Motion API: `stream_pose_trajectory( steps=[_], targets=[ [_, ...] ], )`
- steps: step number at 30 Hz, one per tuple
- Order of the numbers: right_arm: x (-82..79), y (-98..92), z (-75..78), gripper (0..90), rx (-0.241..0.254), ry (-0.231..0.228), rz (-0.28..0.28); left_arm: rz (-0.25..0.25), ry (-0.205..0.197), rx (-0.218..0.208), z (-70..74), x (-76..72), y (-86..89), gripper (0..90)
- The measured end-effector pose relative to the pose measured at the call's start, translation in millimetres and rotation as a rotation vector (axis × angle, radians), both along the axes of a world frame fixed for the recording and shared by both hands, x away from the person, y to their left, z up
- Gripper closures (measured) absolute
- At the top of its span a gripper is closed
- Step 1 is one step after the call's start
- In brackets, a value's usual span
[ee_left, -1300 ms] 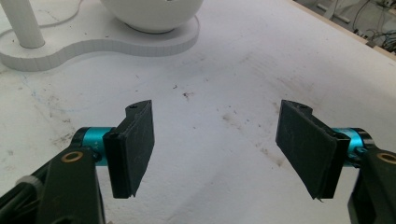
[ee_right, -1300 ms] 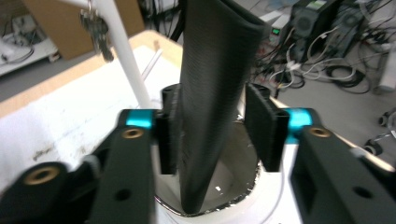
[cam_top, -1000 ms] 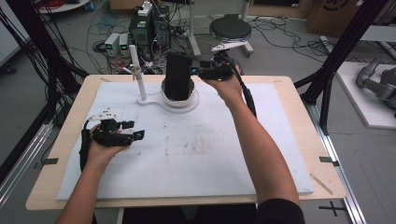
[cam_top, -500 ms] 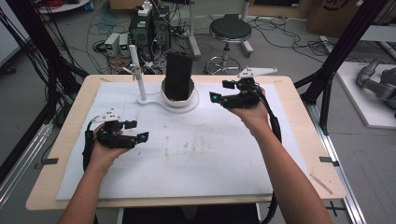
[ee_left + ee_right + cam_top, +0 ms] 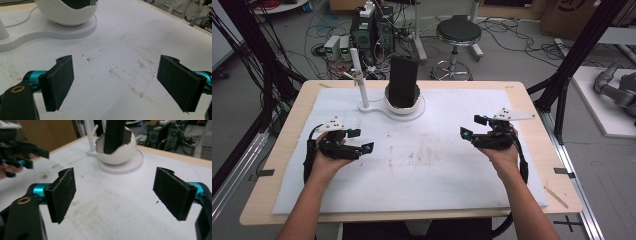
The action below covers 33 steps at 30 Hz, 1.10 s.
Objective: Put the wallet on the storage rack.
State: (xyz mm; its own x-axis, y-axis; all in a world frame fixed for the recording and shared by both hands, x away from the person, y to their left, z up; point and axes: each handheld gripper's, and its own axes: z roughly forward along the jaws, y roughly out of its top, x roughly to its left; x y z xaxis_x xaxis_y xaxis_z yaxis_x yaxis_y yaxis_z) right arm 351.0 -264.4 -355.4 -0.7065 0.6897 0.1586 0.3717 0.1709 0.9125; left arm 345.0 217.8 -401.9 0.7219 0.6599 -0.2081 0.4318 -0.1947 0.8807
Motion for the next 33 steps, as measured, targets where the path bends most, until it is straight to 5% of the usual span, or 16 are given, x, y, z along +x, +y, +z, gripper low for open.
stream_pose_trajectory(
  steps=[13,33],
  targets=[
    [-6.7,-5.9,-42.4,17.5,-0.059,0.076,-0.004,-0.028,-0.008,-0.008,-2.2,-4.0,-2.1,10.6],
    [-1.9,-13.8,-46.5,17.6,-0.047,0.079,-0.023,-0.016,-0.004,0.001,-4.4,-6.1,0.3,10.6]
  ],
)
